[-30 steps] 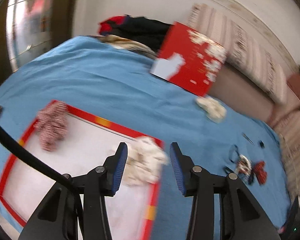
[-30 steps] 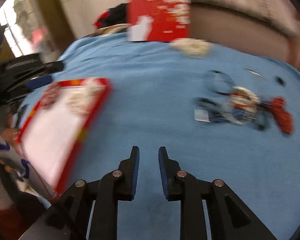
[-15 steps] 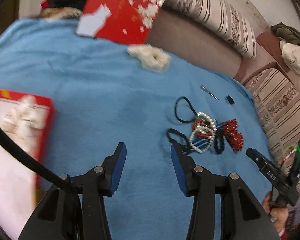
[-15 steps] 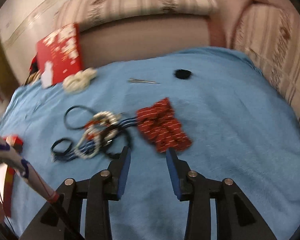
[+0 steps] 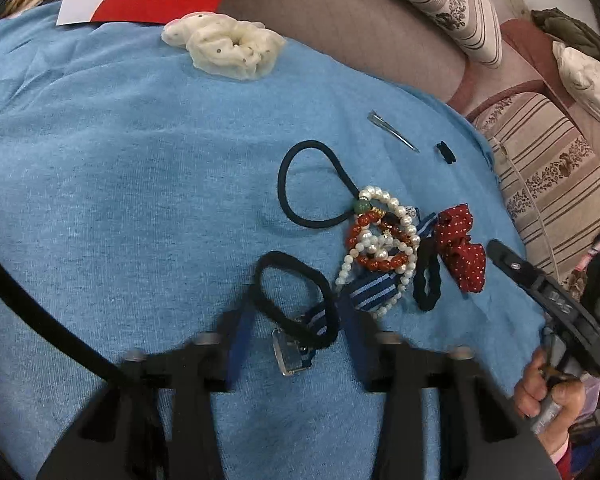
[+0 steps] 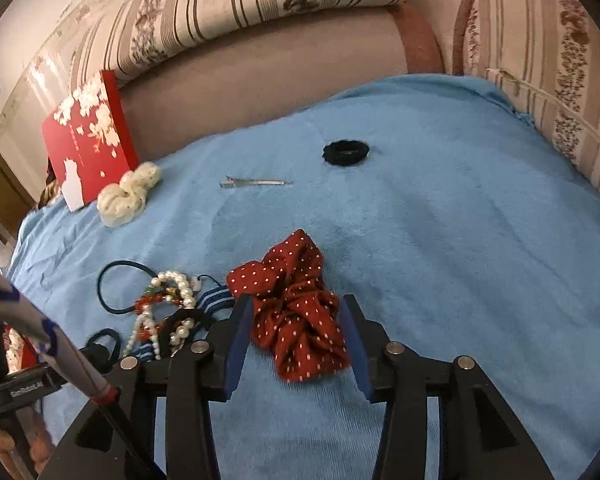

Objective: Organize jewelry
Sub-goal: 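Grasp the red polka-dot scrunchie with the right tool while the left grasps a black hair tie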

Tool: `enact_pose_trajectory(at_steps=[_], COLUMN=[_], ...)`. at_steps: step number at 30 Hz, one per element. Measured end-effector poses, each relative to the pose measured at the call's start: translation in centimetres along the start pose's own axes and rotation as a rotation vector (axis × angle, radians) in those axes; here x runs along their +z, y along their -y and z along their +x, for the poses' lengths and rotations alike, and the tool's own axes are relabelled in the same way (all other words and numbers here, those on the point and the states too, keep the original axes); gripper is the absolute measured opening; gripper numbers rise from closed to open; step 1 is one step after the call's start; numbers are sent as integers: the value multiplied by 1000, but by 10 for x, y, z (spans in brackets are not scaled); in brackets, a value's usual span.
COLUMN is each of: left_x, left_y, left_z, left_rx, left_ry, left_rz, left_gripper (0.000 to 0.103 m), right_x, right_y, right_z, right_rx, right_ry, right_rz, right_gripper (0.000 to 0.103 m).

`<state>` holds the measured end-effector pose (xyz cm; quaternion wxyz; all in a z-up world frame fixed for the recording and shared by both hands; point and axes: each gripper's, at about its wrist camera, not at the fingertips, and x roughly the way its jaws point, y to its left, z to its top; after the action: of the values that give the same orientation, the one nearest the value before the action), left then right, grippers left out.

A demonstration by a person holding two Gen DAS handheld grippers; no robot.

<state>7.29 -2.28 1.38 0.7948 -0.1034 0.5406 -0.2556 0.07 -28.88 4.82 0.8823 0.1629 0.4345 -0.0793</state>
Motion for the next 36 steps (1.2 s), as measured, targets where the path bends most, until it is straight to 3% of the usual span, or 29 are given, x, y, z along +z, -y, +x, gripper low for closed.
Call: enact_pose_trajectory(at_steps=[3, 6, 7, 8, 9, 14, 20, 25, 30, 36], left_x=[2, 5, 5, 5, 4, -4, -17, -26, -36, -52], left_y=[-7, -6, -5, -4, -3, -4, -23, -43, -76, -152], left_z=[-11, -30, -41, -47, -56, -89, -121, -151, -189, -221], left_rx=[-17, -14, -11, -13, -14, 25, 81, 138, 239, 415], left_ry=[17, 64, 89, 104, 123, 193, 213, 245, 291, 280], left_rz=[-53, -66, -63, -61, -55, -27, -36, -62, -113, -262], left_gripper=[5, 5, 5, 5, 5, 5, 5, 5, 5, 5], right_x=[-3, -8, -9, -9, -10, -7, -14, -28, -44, -72], right_y=[-2, -7, -8, -9, -8, -8, -14, -34, -81, -185], right_z=[18, 26, 27, 27, 25, 0, -41, -63, -76, -79], right_rx=[-2, -25, -18, -10, -4, 15, 30, 62, 136, 323], right_ry=[-48, -70, -79, -82, -84, -15, 75, 101, 77, -7], right_rz=[-11, -46, -50, -48, -46, -5, 31, 2, -71, -205], right_gripper=[49, 49, 45, 34, 14, 11, 11, 11, 11, 11])
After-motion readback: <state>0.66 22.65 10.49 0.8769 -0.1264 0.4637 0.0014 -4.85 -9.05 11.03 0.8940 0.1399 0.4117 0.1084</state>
